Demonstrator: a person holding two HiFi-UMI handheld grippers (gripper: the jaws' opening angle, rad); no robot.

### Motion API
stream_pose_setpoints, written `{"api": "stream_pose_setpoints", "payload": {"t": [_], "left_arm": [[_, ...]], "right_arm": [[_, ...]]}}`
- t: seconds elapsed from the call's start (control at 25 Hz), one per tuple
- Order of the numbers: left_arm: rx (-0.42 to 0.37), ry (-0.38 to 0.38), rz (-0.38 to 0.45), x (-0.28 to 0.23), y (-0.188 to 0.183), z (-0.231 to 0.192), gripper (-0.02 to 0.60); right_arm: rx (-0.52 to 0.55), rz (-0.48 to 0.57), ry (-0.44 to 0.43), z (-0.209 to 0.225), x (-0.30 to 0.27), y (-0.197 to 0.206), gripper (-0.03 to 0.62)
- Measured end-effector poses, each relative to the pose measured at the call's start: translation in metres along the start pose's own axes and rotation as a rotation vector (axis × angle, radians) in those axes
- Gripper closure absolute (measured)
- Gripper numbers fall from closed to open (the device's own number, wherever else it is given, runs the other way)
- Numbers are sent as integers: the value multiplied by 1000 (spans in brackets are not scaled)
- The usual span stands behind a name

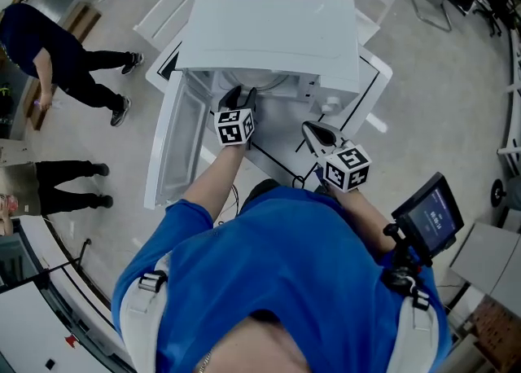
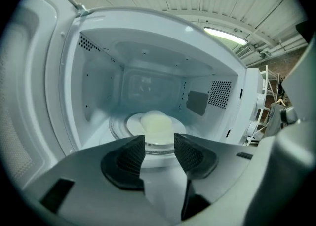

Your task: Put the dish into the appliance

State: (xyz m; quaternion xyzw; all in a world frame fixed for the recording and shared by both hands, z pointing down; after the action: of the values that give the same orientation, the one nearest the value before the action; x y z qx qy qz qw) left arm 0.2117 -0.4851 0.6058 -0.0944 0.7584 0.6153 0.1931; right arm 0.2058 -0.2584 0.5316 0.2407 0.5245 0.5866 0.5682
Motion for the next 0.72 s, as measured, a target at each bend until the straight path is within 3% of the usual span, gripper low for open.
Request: {"api": "stream_pose_setpoints", "payload": {"t": [0.28, 0.6, 0.72], "left_arm": [[24, 30, 39, 38, -1, 14, 389], [52, 50, 91, 90, 3, 24, 561], [61, 70, 101, 107, 5, 27, 574]], "right_arm": [[3, 4, -31, -11, 0, -4, 594], [10, 15, -59, -32, -1, -2, 592], [6, 16, -61, -41, 0, 1, 592]]}}
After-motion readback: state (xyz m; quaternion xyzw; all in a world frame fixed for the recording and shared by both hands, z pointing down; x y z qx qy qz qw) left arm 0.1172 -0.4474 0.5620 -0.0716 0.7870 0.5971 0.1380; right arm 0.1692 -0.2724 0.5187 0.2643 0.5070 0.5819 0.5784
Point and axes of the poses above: the fingertips, and each gripper's own axes: x backward along the fingers, z to its right, y out of its underside, the point moved 3 cm from there along x, backward along the fingers, and after that the axes turned 4 degrees about y, right-handed, at the moved point
